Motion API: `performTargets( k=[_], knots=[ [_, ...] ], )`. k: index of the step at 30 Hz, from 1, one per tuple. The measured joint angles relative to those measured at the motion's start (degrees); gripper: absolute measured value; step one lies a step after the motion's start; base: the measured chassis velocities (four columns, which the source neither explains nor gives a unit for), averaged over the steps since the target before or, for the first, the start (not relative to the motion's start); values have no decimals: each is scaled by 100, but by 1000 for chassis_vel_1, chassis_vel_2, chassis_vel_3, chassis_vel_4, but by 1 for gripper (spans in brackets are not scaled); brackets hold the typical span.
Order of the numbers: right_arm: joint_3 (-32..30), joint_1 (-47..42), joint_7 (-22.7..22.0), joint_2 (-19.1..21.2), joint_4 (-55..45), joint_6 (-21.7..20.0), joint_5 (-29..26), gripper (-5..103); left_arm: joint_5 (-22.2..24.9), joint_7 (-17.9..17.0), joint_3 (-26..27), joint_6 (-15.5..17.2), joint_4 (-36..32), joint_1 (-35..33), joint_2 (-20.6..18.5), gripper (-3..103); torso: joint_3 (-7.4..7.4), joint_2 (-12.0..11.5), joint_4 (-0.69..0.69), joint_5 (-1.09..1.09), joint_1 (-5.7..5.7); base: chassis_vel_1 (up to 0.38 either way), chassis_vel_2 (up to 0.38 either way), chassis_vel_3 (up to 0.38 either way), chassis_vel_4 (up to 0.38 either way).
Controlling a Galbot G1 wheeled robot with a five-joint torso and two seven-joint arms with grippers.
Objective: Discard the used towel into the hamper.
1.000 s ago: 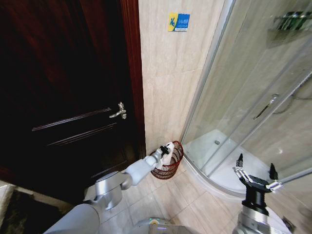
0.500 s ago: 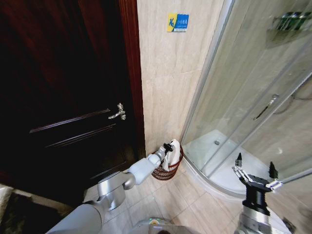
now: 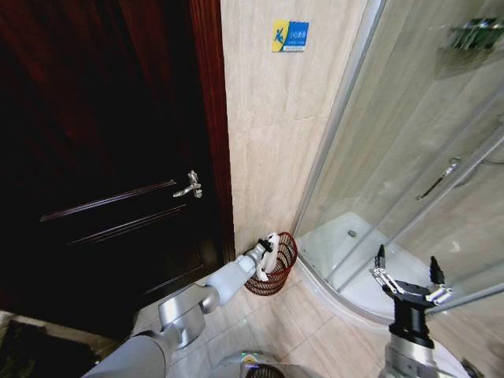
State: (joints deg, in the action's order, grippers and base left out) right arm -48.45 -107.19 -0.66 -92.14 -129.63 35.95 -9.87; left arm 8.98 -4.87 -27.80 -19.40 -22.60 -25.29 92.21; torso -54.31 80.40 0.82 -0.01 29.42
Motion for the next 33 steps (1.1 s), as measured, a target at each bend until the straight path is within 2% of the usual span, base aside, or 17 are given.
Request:
performTargets(
  k=[3, 5, 6, 9, 10, 11, 14, 15, 17, 20, 21, 23, 24, 26, 29, 32, 33],
  knots=[
    [-9, -21, 4, 0, -25, 2, 6, 100, -244, -165, 41, 119, 186, -30, -2, 23, 0, -1, 0, 1, 1, 0, 0, 0, 0],
    [-4, -48, 21, 0, -28, 23, 18, 100, -439, -210, 70, 154, 249, -56, -3, 34, -1, -1, -1, 3, 4, 0, 0, 0, 0],
    [-4, -48, 21, 0, -28, 23, 18, 100, -439, -210, 70, 154, 249, -56, -3, 34, -1, -1, -1, 3, 4, 0, 0, 0, 0],
    [10, -67, 39, 0, -23, 63, 32, 100, -651, -208, 73, -24, 221, -141, -4, 50, -1, -1, -1, 1, 4, 0, 0, 0, 0],
    [10, -67, 39, 0, -23, 63, 32, 100, -651, -208, 73, -24, 221, -141, -4, 50, -1, -1, -1, 1, 4, 0, 0, 0, 0],
    [15, -68, 39, 0, -17, 70, 41, 100, -698, -192, 90, -148, 187, -180, -4, 50, -1, -1, -1, 1, 4, 0, 0, 0, 0],
    [26, -60, 37, 0, -3, 75, 57, 100, -739, -9, 167, -533, -110, -348, -7, 67, 0, -1, -1, 3, 4, 0, 0, 0, 0],
    [26, -60, 37, 0, -3, 75, 57, 100, -739, -9, 167, -533, -110, -348, -7, 67, 0, -1, -1, 3, 4, 0, 0, 0, 0],
    [27, -59, 35, 0, -1, 78, 61, 100, -753, 144, 154, -643, -440, -502, -73, 78, 0, 0, 2, -5, 3, 0, 0, 0, 0],
    [28, -80, 40, 0, 0, 89, 62, 100, -980, 85, 217, -651, -567, -625, -151, 88, -1, -1, 0, 5, 3, 0, 0, 0, 0],
    [31, -100, 57, 0, -1, 99, 63, 100, -1340, -166, 343, -550, -606, -701, -149, 94, -1, -1, 0, 1, 3, 0, 0, 0, 0],
    [37, -133, 75, 0, 0, 109, 63, 100, -1986, -465, 409, 4, -879, -821, -269, 97, 0, 0, 0, -1, 3, 0, 0, 0, 0],
    [37, -133, 75, 0, 0, 109, 63, 100, -1986, -465, 409, 4, -879, -821, -269, 97, 0, 0, 0, -1, 3, 0, 0, 0, 0],
    [37, -146, 79, 0, 0, 120, 63, 100, -2378, -481, 347, 623, -1111, -915, -449, 100, 0, 0, -2, 4, 3, 0, 0, 0, 0],
    [28, -150, 80, 0, -1, 127, 62, 100, -2301, -479, 319, 740, -1172, -943, -482, 100, -1, -1, -1, -2, 4, 0, 0, 0, 0],
    [6, -154, 80, 0, 14, 129, 52, 100, -2200, -104, 169, 755, -1205, -930, -600, 100, -1, 0, 0, 0, 3, 0, 0, 0, 0],
    [6, -154, 80, 0, 14, 129, 52, 100, -2200, -104, 169, 755, -1205, -930, -600, 100, -1, 0, 0, 0, 3, 0, 0, 0, 0]
  ],
)
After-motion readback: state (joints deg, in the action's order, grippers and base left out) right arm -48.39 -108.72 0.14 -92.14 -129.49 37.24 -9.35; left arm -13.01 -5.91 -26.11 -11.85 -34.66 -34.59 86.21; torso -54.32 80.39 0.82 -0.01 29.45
